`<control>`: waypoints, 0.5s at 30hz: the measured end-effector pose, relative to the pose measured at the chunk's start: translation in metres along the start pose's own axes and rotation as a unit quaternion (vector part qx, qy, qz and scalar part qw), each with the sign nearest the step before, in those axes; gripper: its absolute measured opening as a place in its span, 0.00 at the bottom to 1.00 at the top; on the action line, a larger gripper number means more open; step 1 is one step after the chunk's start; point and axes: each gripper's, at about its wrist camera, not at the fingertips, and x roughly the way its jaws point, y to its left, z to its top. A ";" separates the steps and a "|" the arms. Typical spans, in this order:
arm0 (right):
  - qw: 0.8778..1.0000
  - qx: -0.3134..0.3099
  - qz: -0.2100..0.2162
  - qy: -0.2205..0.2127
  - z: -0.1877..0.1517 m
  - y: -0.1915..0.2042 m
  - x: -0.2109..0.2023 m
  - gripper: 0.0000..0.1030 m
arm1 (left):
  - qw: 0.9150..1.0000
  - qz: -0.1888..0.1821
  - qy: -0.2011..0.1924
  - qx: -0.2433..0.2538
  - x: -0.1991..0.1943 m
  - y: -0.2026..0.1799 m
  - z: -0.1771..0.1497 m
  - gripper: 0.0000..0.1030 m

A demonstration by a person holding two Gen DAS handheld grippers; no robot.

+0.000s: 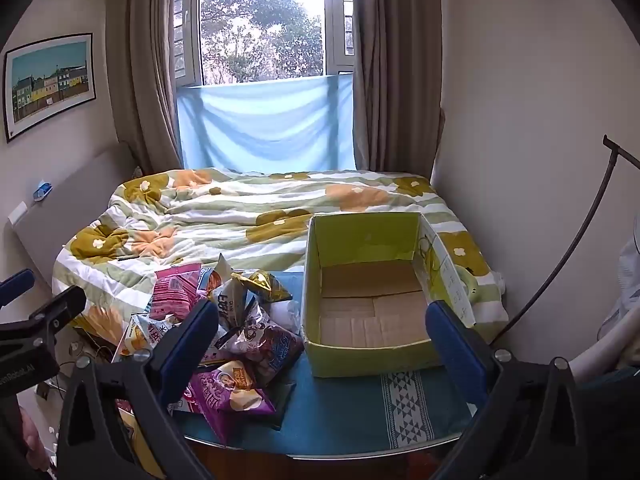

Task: Organize snacks

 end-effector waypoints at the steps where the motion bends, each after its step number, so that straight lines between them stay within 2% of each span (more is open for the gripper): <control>1: 1.000 0.000 0.001 0.000 0.000 0.000 0.000 1.00 | 1.000 -0.001 0.001 -0.002 0.000 0.000 0.000 0.99; 7: 1.000 0.002 0.003 -0.004 0.000 -0.001 -0.002 1.00 | 1.000 -0.006 0.005 -0.009 -0.003 0.008 0.008 0.99; 15: 1.000 -0.005 0.014 -0.001 0.003 0.006 -0.001 1.00 | 1.000 0.012 -0.004 -0.007 -0.012 0.003 0.003 0.99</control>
